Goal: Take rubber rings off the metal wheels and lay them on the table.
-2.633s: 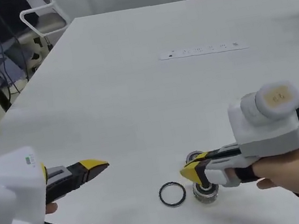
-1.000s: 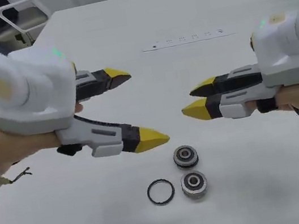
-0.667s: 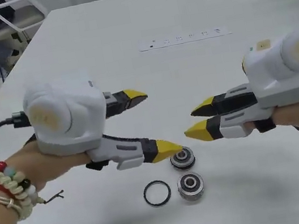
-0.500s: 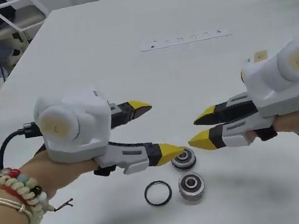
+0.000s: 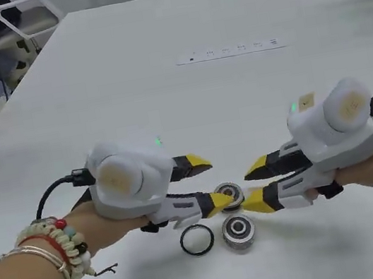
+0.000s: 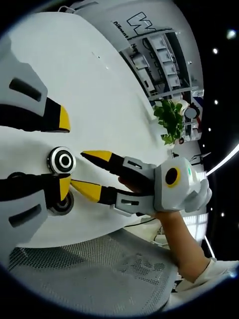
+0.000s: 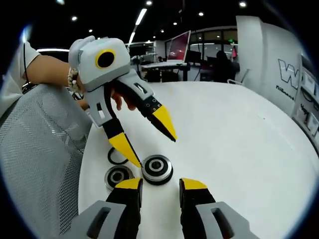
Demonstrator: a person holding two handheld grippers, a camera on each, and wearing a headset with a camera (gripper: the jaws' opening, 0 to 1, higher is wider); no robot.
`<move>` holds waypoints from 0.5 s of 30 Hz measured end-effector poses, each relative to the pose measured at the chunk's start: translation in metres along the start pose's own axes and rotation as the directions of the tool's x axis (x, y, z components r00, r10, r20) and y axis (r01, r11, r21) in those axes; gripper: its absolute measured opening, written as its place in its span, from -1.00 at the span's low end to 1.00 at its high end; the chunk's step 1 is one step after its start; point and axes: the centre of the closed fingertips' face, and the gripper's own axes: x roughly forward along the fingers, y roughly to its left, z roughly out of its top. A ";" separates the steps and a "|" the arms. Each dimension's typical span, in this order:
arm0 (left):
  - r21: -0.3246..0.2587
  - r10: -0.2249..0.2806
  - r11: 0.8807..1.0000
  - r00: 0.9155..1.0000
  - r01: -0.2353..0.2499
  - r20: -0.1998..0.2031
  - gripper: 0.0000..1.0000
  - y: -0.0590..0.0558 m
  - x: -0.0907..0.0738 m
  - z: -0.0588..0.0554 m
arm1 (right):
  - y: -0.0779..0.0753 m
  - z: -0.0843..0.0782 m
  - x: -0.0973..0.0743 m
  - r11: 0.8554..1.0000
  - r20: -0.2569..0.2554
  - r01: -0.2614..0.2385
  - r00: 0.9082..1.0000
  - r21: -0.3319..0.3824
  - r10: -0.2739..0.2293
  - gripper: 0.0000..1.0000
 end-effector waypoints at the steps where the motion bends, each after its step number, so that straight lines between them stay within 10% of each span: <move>1: 0.003 0.002 1.000 1.000 -0.002 -0.006 -0.48 0.000 0.001 -0.001 | 0.001 0.000 0.001 1.000 0.000 -0.002 1.000 0.000 0.002 -0.43; 15: -0.061 -0.012 0.998 1.000 0.011 -0.017 -0.72 -0.004 0.006 -0.009 | 0.009 0.001 0.004 1.000 0.000 -0.028 1.000 0.007 0.028 -0.42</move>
